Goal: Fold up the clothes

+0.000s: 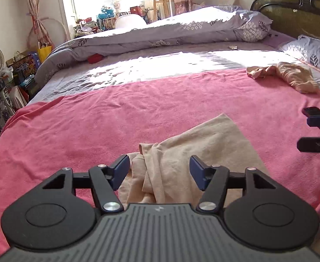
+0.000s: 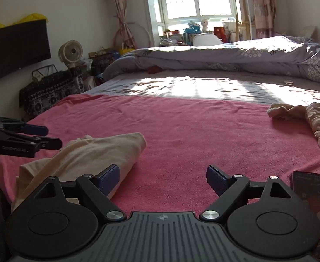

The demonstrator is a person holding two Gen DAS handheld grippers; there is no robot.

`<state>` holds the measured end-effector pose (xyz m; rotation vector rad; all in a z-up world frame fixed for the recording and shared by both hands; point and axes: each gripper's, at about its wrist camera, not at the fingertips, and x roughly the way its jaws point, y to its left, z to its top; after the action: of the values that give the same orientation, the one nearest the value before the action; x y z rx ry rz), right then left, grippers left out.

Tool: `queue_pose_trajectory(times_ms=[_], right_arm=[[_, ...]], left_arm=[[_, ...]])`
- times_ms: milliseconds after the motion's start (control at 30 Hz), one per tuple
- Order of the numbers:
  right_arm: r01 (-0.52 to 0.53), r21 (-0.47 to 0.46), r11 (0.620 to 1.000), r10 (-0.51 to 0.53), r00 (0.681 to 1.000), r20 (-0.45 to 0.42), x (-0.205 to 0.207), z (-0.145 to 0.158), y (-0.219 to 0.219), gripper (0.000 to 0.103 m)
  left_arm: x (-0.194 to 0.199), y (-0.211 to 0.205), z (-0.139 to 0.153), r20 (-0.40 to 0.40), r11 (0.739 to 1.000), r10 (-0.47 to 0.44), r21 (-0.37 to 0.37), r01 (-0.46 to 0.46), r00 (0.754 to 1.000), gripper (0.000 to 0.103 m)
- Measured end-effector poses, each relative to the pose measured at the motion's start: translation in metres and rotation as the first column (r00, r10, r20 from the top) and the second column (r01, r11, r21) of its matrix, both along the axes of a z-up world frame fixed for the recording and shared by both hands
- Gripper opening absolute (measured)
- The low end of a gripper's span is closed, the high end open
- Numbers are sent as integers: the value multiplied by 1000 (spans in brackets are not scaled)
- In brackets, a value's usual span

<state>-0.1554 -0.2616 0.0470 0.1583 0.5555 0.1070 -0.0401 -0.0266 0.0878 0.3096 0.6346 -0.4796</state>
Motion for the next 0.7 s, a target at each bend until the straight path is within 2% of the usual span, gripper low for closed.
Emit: queue_pose_trajectory(times_ms=[100, 167, 233, 333, 467, 500, 533, 633, 700], right_arm=[[-52, 70, 996, 55, 998, -39, 1, -12, 17, 87], [-58, 112, 992, 66, 995, -70, 3, -20, 21, 87], [-55, 147, 988, 70, 993, -97, 5, -26, 22, 87], [-46, 175, 983, 64, 993, -97, 5, -29, 19, 87], [-39, 196, 980, 58, 994, -90, 8, -33, 13, 87], [-39, 198, 979, 57, 994, -88, 9, -34, 13, 87], [-38, 200, 979, 57, 995, -86, 9, -36, 12, 88], [-43, 201, 979, 61, 995, -82, 10, -38, 11, 88], [-47, 202, 978, 64, 995, -79, 11, -40, 10, 89]], left_arm=[[23, -4, -18, -86, 998, 40, -38, -43, 995, 61], [39, 6, -25, -159, 984, 73, -149, -97, 985, 60], [50, 19, -29, -215, 950, 90, -274, -149, 972, 60], [70, 33, -37, -300, 897, 100, -385, -216, 949, 59], [98, 45, -54, -432, 829, 104, -461, -318, 896, 57], [104, 47, -59, -464, 809, 102, -476, -344, 880, 46], [111, 50, -63, -495, 789, 99, -489, -371, 863, 26], [121, 62, -72, -554, 748, 75, -519, -415, 829, 11], [121, 73, -74, -568, 708, 45, -562, -428, 822, 5]])
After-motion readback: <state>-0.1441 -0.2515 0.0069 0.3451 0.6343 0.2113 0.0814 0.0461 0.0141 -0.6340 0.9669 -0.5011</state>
